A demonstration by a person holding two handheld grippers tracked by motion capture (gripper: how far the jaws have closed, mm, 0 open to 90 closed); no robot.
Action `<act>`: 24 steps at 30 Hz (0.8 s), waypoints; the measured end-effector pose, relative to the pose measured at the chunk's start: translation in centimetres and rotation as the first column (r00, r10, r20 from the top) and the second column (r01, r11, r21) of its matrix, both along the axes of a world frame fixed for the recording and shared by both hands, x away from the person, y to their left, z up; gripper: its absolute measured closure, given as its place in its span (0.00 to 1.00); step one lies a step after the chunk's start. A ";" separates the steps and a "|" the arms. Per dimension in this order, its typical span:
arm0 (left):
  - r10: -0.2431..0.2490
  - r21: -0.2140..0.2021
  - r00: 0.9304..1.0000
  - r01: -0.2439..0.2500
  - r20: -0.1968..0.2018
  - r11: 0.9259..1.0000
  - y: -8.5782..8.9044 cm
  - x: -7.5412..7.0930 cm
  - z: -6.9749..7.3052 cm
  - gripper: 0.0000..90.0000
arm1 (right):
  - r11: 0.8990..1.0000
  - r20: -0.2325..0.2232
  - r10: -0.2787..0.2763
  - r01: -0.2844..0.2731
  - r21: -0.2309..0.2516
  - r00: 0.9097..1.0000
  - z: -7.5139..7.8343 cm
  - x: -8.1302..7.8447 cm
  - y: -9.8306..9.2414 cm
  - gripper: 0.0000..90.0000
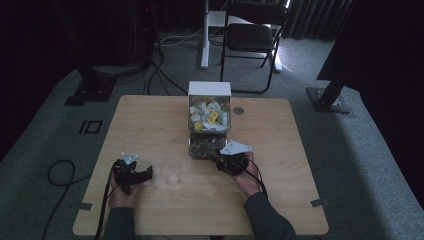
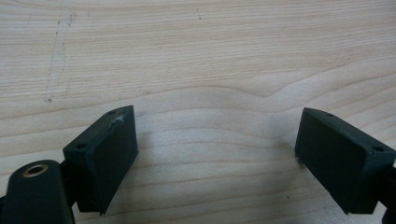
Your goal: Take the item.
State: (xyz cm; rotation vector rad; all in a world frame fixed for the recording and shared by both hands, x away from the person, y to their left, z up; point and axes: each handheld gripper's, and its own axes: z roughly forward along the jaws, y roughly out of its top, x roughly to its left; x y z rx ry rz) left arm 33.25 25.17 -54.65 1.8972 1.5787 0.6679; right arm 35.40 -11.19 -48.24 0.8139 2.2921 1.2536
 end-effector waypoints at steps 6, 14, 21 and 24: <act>0.000 0.000 1.000 0.000 -0.001 1.000 0.0 0.0 0.0 0.15 | 0.997 0.033 -0.058 0.056 0.049 0.998 1.3 0.5 0.4 0.83; 0.001 -0.001 1.000 -0.001 0.001 1.000 0.0 0.0 0.0 0.15 | 0.989 0.019 -0.123 0.121 0.082 0.992 0.9 1.2 1.8 0.71; 0.001 -0.002 1.000 -0.001 0.001 1.000 0.0 0.0 0.0 0.15 | 0.985 -0.007 -0.150 0.150 0.085 0.989 0.6 1.9 2.6 0.62; 0.001 -0.002 1.000 -0.001 0.001 1.000 0.0 0.0 0.0 0.15 | 0.986 -0.025 -0.147 0.149 0.075 0.989 0.4 2.1 2.9 0.70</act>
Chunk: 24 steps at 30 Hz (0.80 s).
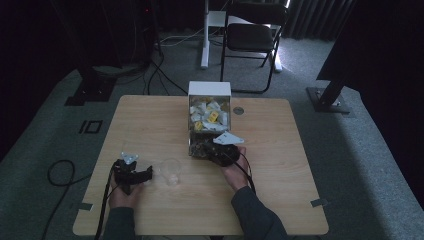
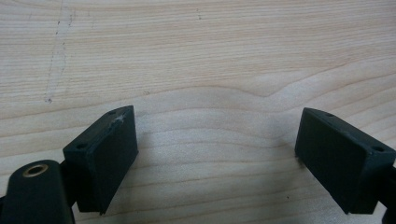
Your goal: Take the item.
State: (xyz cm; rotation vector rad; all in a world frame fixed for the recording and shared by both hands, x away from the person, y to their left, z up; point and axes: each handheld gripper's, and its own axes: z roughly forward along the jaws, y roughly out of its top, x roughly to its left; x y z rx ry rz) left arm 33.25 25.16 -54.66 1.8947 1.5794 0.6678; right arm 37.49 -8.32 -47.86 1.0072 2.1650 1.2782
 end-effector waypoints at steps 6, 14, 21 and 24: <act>0.000 0.000 1.000 0.000 0.000 1.000 0.0 0.0 0.0 0.15 | 1.000 -0.016 0.008 -0.007 0.007 1.000 0.0 0.0 -0.1 0.96; 0.000 0.000 1.000 0.000 -0.001 1.000 0.0 0.0 0.0 0.15 | 1.000 -0.013 0.010 -0.010 0.006 1.000 0.2 -0.1 -0.2 1.00; 0.000 0.000 1.000 0.000 0.000 1.000 0.0 0.0 0.0 0.15 | 1.000 0.009 0.000 0.000 0.006 1.000 0.7 -0.3 -0.4 1.00; 0.000 0.000 1.000 0.000 -0.001 1.000 0.0 0.0 0.0 0.15 | 1.000 0.016 -0.002 0.002 0.006 1.000 1.0 -0.4 -0.4 1.00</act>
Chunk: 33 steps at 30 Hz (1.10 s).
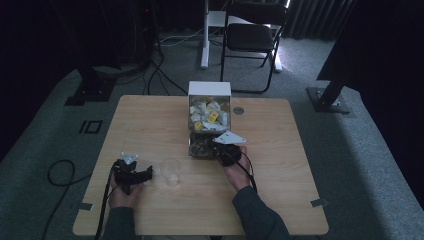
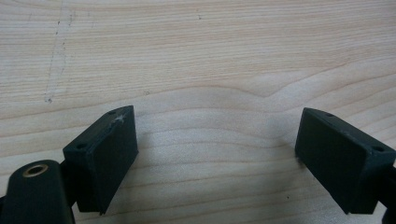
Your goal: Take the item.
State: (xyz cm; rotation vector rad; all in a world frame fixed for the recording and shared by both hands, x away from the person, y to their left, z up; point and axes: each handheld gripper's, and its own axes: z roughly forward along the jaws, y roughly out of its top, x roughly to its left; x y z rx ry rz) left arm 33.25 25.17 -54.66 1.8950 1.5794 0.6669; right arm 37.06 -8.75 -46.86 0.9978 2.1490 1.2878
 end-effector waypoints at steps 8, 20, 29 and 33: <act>0.000 0.000 1.000 0.000 0.000 1.000 0.0 0.0 0.0 0.15 | 1.000 0.008 0.004 -0.004 -0.004 1.000 0.5 -0.2 0.2 1.00; -0.002 0.002 1.000 0.002 -0.001 1.000 0.0 0.0 0.0 0.15 | 1.000 0.009 -0.012 0.012 -0.010 1.000 1.0 -0.4 -0.1 1.00; -0.002 0.002 1.000 0.002 -0.001 1.000 0.0 0.0 0.0 0.15 | 1.000 0.018 0.002 -0.002 -0.008 1.000 1.7 -1.1 0.2 1.00; -0.001 0.000 1.000 0.001 -0.001 1.000 0.0 0.0 0.0 0.15 | 1.000 0.022 0.013 -0.012 -0.007 1.000 1.9 -1.6 0.3 1.00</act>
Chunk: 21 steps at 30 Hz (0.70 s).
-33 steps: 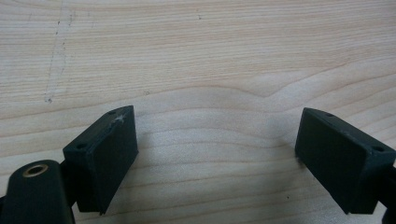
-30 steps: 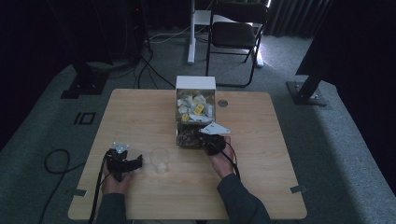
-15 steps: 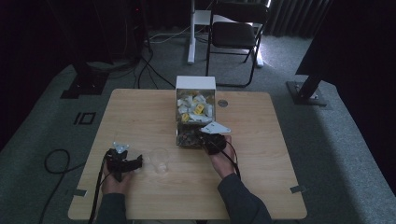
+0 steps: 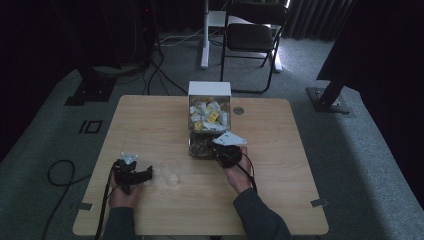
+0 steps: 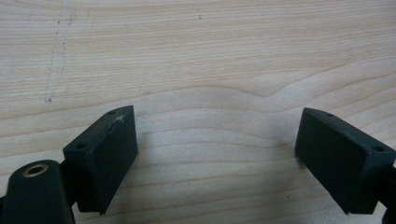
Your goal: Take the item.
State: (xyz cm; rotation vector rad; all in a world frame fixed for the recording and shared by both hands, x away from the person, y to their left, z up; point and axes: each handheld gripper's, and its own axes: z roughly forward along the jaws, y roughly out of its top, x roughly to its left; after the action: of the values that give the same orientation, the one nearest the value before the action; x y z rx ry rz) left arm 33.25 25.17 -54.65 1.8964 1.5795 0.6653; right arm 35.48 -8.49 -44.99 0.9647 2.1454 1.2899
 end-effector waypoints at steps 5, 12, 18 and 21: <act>0.000 0.001 1.000 0.000 0.000 1.000 0.0 0.0 0.0 0.15 | 1.000 0.006 0.009 -0.009 0.009 1.000 0.4 -0.4 0.0 1.00; -0.001 0.002 1.000 0.001 -0.001 1.000 0.0 0.0 0.0 0.15 | 0.999 0.019 0.030 -0.030 0.010 0.999 0.9 -1.1 0.2 1.00; -0.001 0.002 1.000 0.001 -0.001 1.000 0.0 0.0 0.0 0.15 | 0.999 0.026 0.049 -0.049 0.016 0.998 1.2 -1.6 0.5 1.00; -0.001 0.002 1.000 0.001 0.000 1.000 0.0 0.0 0.0 0.15 | 0.998 0.031 0.060 -0.060 0.019 0.998 1.3 -1.9 0.6 1.00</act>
State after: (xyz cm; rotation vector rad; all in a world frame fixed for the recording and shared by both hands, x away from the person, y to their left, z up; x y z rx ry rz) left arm 33.25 25.18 -54.64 1.8984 1.5790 0.6661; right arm 33.56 -7.91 -43.69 0.8886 2.1570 1.3478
